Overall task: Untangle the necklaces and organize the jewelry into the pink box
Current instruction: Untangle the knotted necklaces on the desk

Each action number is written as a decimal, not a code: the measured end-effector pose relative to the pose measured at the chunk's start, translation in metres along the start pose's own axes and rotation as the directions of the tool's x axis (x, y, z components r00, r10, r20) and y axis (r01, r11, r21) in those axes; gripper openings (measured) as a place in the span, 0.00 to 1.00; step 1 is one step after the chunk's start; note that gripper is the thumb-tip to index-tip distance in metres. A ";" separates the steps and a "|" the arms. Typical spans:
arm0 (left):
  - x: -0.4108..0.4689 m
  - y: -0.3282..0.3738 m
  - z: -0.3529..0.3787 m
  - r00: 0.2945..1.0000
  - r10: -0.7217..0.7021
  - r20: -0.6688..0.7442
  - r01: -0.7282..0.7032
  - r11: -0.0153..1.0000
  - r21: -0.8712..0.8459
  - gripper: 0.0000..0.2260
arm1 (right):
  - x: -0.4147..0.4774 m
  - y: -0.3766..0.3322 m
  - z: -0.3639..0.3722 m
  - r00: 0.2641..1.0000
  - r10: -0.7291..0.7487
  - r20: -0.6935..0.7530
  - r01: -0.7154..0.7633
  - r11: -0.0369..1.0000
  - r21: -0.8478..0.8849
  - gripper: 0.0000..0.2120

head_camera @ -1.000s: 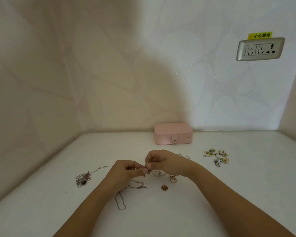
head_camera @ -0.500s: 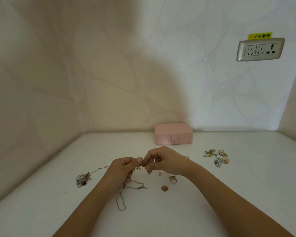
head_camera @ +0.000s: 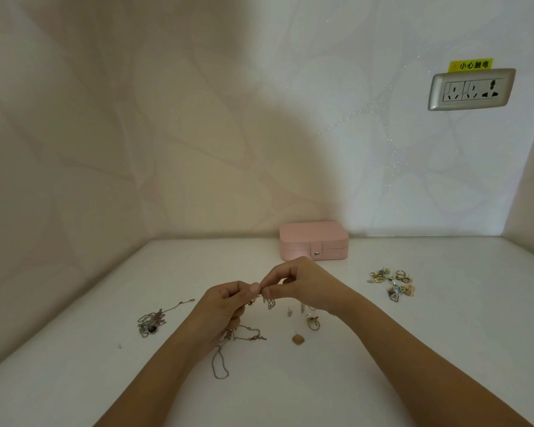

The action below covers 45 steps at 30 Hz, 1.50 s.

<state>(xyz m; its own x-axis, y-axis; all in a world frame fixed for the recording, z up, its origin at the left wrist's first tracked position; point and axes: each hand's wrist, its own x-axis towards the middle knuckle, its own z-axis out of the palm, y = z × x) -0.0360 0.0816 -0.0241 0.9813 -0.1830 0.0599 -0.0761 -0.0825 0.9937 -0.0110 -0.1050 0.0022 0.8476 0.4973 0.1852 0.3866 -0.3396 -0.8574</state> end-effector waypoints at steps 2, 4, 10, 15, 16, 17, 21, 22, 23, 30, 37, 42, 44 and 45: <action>-0.001 0.001 0.000 1.000 -0.004 0.028 0.005 1.000 -0.026 0.11 | 0.000 -0.001 0.000 1.000 0.007 0.010 -0.007 1.000 0.005 0.04; -0.001 0.001 0.001 0.999 -0.012 0.049 0.016 0.997 -0.073 0.10 | -0.001 -0.002 0.000 1.000 0.013 0.018 -0.013 1.000 0.000 0.04; 0.000 0.003 0.002 0.996 -0.088 -0.006 0.086 0.976 -0.201 0.14 | -0.004 -0.005 0.000 1.000 0.017 0.020 -0.015 0.995 -0.103 0.05; -0.002 0.008 -0.001 0.994 -0.112 -0.009 0.106 0.962 -0.253 0.13 | -0.006 -0.009 -0.001 0.999 0.015 0.032 -0.010 0.988 -0.154 0.06; -0.002 0.008 -0.001 0.995 -0.104 -0.006 0.098 0.958 -0.270 0.13 | -0.006 -0.009 -0.002 1.000 0.017 0.026 -0.012 0.985 -0.172 0.06; -0.003 0.008 -0.001 0.996 -0.092 -0.002 0.087 0.953 -0.289 0.12 | -0.006 -0.009 -0.002 1.000 0.017 0.021 -0.013 0.982 -0.186 0.06; -0.004 0.010 -0.004 0.995 -0.091 0.035 0.097 0.934 -0.343 0.12 | -0.007 -0.011 -0.007 1.000 0.017 -0.020 -0.020 0.987 -0.161 0.05; -0.004 0.010 -0.004 0.994 -0.101 0.052 0.113 0.928 -0.354 0.12 | -0.007 -0.011 -0.008 0.999 0.018 -0.034 -0.023 0.988 -0.154 0.05; -0.004 0.010 -0.004 0.991 -0.112 0.072 0.131 0.920 -0.370 0.13 | -0.008 -0.011 -0.009 0.999 0.011 -0.044 -0.018 0.990 -0.142 0.05; -0.007 0.016 -0.007 0.979 -0.136 0.153 0.190 0.879 -0.437 0.13 | -0.009 -0.013 -0.017 1.000 -0.005 -0.006 0.006 0.986 0.164 0.05; -0.010 0.015 0.001 0.988 -0.063 0.138 0.076 0.993 -0.091 0.12 | -0.005 -0.011 -0.016 0.992 -0.076 0.102 0.010 0.847 0.531 0.11; -0.010 0.017 0.006 0.999 -0.025 0.047 0.031 0.992 -0.123 0.10 | -0.002 -0.003 -0.015 0.981 -0.133 0.139 0.014 0.770 0.637 0.17; -0.010 0.017 0.007 0.999 -0.027 0.030 0.031 0.986 -0.167 0.11 | -0.001 -0.002 -0.013 0.980 -0.145 0.135 0.019 0.746 0.666 0.15; -0.009 0.016 0.007 0.999 -0.028 0.024 0.032 0.982 -0.187 0.11 | -0.001 -0.001 -0.012 0.981 -0.147 0.130 0.019 0.732 0.681 0.16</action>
<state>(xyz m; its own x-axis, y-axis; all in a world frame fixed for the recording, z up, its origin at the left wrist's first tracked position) -0.0471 0.0748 -0.0090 0.9785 -0.2043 0.0293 -0.0098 0.0961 0.9953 -0.0077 -0.1146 0.0091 0.7274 0.6410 0.2451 0.0516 0.3051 -0.9509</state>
